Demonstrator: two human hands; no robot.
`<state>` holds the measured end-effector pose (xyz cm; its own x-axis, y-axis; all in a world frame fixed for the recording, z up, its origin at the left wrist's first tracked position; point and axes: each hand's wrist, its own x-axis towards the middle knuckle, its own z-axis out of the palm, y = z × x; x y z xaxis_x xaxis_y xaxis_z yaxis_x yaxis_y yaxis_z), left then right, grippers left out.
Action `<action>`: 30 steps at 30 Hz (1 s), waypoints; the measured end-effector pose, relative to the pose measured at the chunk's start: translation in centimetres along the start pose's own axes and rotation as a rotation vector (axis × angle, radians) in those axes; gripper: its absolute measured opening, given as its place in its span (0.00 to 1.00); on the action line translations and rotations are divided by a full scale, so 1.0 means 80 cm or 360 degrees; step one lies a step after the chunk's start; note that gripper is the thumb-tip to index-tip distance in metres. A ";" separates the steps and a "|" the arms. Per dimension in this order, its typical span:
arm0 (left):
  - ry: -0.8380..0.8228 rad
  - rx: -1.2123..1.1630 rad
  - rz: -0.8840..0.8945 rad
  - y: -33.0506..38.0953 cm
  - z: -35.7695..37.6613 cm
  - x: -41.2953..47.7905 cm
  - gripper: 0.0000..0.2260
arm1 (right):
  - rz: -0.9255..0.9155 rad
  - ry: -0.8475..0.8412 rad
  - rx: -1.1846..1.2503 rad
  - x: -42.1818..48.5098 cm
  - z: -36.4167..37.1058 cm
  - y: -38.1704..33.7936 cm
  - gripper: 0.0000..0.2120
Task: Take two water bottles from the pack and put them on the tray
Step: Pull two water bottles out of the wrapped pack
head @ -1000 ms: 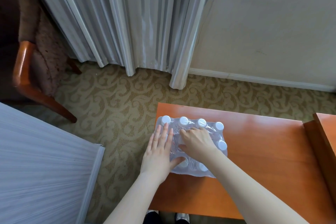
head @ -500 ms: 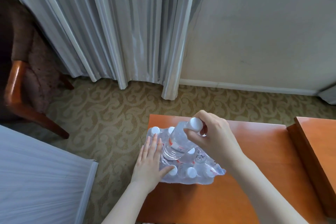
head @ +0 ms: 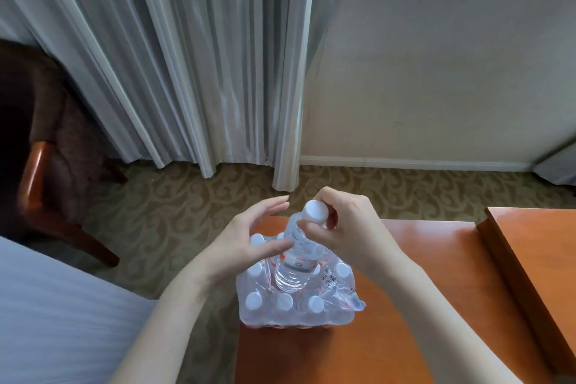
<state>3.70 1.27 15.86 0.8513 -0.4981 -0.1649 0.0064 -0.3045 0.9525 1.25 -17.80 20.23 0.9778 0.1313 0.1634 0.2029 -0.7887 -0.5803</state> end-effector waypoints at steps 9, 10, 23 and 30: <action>-0.0083 0.0084 0.0015 0.044 0.029 0.019 0.11 | -0.0050 -0.0020 0.0028 0.001 0.004 -0.019 0.13; -0.0061 0.0103 0.0008 0.044 0.031 0.019 0.08 | -0.0047 -0.0015 0.0031 0.002 0.006 -0.019 0.13; 0.0423 -0.0059 0.0107 0.000 0.028 0.018 0.06 | 0.0370 0.0194 0.0370 -0.017 0.037 0.054 0.07; 0.0438 -0.0034 0.0088 -0.010 0.022 0.019 0.02 | 0.0126 -0.0676 -0.0864 -0.051 0.165 0.148 0.16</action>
<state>4.06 -0.64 14.39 0.9611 -0.2734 -0.0394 -0.0357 -0.2645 0.9637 0.37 -19.74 2.15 0.9469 0.1975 -0.2536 0.1834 -0.9799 -0.0782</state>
